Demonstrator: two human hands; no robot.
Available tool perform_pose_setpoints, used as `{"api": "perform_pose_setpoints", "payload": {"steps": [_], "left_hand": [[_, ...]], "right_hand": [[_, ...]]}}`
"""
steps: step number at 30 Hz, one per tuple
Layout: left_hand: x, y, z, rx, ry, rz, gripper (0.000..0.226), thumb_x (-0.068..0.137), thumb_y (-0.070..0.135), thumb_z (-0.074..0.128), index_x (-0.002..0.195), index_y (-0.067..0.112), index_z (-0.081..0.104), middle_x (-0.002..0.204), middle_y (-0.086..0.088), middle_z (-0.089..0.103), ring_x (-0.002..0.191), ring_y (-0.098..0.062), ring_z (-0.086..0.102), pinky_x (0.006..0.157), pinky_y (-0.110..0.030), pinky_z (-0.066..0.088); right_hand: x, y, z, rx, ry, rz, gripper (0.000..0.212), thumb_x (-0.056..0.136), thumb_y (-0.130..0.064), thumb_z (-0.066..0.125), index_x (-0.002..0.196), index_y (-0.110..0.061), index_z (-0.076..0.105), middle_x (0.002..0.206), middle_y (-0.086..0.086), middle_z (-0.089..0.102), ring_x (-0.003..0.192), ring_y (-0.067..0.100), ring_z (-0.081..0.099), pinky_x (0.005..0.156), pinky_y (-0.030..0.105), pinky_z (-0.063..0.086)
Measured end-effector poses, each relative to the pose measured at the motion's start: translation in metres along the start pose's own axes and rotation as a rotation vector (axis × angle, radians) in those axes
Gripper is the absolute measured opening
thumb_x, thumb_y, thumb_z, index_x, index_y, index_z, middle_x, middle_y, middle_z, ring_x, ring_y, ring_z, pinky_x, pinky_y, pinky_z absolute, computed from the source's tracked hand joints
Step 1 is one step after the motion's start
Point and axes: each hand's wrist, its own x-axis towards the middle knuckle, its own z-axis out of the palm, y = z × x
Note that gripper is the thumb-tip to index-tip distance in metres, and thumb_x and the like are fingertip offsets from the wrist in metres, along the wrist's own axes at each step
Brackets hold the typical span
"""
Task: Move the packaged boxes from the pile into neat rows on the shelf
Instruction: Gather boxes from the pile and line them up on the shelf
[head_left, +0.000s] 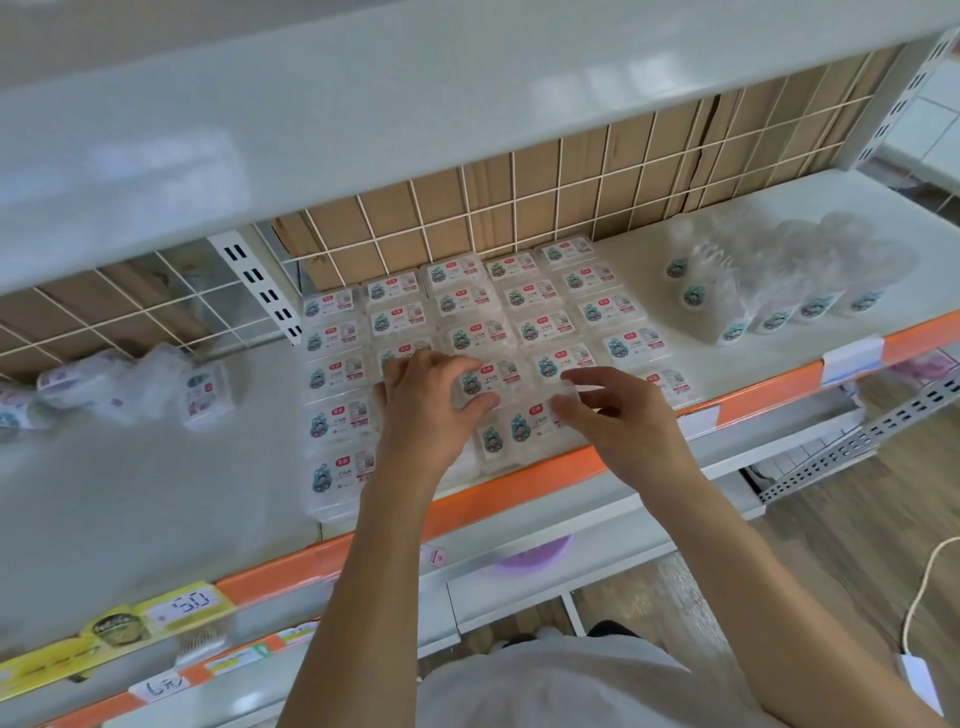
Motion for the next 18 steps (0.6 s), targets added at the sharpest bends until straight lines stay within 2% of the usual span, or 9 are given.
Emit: {"api": "perform_pose_setpoints", "payload": {"steps": [4, 7, 12, 18], "left_hand": [[0.001, -0.001, 0.000, 0.005, -0.005, 0.013, 0.044, 0.086, 0.053, 0.068, 0.126, 0.037, 0.064, 0.126, 0.007, 0.056, 0.127, -0.026, 0.033, 0.097, -0.038, 0.026], [0.000, -0.003, 0.000, -0.030, 0.011, 0.003, 0.036, 0.095, 0.049, 0.058, 0.126, 0.033, 0.065, 0.127, 0.007, 0.056, 0.126, -0.026, 0.034, 0.100, -0.039, 0.026], [-0.002, -0.016, -0.001, -0.042, 0.078, 0.004, 0.031, 0.096, 0.042, 0.057, 0.122, 0.028, 0.066, 0.125, 0.002, 0.061, 0.123, -0.028, 0.046, 0.102, -0.039, 0.030], [-0.012, -0.020, -0.007, -0.065, 0.078, 0.013, 0.023, 0.096, 0.031, 0.059, 0.118, 0.028, 0.065, 0.122, 0.002, 0.063, 0.118, -0.026, 0.053, 0.102, -0.042, 0.035]], "right_hand": [[0.006, -0.002, 0.003, -0.091, 0.033, -0.027, 0.037, 0.087, -0.043, 0.072, 0.122, -0.032, 0.066, 0.093, -0.008, 0.073, 0.077, 0.003, 0.064, 0.058, 0.016, 0.043], [0.007, -0.001, 0.007, -0.146, 0.061, -0.073, 0.034, 0.088, -0.042, 0.072, 0.119, -0.027, 0.068, 0.092, -0.010, 0.071, 0.076, 0.000, 0.064, 0.058, 0.015, 0.043], [0.008, 0.000, 0.013, -0.237, 0.092, -0.131, 0.032, 0.089, -0.039, 0.073, 0.116, -0.023, 0.070, 0.086, -0.007, 0.069, 0.071, 0.002, 0.062, 0.058, 0.016, 0.042], [0.009, 0.003, 0.024, -0.253, 0.096, -0.157, 0.027, 0.087, -0.031, 0.077, 0.109, -0.016, 0.072, 0.073, -0.004, 0.064, 0.063, 0.008, 0.059, 0.059, 0.018, 0.044]]}}
